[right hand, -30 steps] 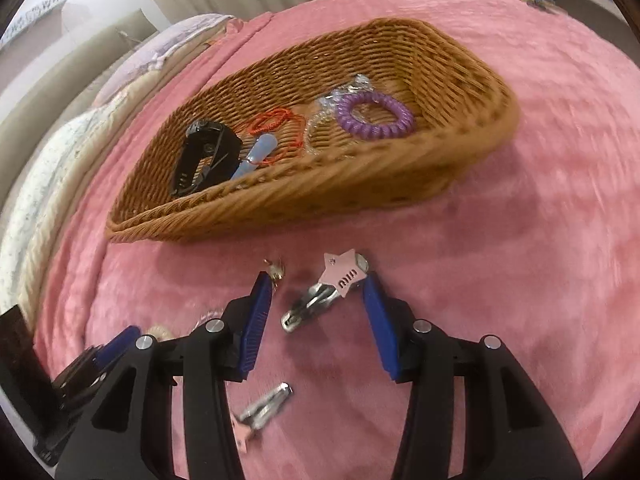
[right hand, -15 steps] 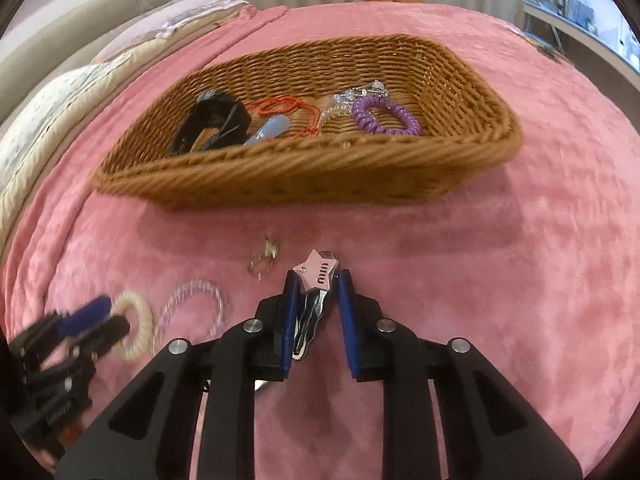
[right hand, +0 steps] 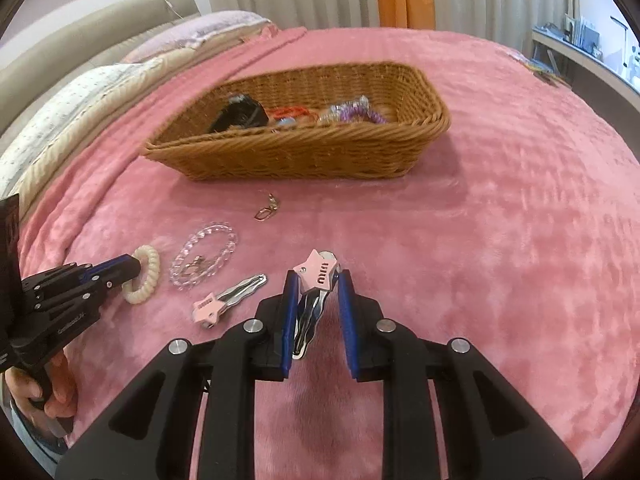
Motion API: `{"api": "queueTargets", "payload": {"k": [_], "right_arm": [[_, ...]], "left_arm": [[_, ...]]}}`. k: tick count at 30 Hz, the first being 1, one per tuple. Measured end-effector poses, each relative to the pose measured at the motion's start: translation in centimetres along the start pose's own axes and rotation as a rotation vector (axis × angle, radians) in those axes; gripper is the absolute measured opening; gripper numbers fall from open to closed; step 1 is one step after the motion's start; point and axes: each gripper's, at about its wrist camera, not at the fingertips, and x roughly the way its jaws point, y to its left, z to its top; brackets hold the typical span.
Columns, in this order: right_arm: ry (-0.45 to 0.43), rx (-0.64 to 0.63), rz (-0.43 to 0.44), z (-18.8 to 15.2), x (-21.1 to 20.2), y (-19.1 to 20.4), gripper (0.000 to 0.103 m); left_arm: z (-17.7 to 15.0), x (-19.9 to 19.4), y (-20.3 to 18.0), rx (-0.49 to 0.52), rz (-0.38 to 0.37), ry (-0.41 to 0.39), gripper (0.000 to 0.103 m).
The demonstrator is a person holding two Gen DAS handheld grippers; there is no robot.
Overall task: Organize jewelry
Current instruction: 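Carry both items into the basket and open both tools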
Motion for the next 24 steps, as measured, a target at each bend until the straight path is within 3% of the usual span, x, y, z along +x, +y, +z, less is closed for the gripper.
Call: {"api": "queueTargets", "payload": {"k": [6,14,19,24], "right_arm": [[-0.074,0.007,0.035,1.1,-3.4,0.1,0.018],[-0.247,-0.018,0.046,6.9,-8.2,0.5,0.018],[-0.309,-0.036,0.03,11.6,-7.5,0.3,0.018],[-0.265,-0.047,0.0,15.1,-3.4,-0.5,0.018]], "left_arm": [[1.1,-3.9,-0.3,-0.025,-0.058,-0.101,0.009],[8.3,-9.0,-2.9,0.016,-0.062,-0.3,0.009],[12.8,-7.8,-3.8,-0.011,-0.071,-0.332,0.009],[15.4,-3.7,-4.4,-0.007,-0.067,-0.305,0.009]]}}
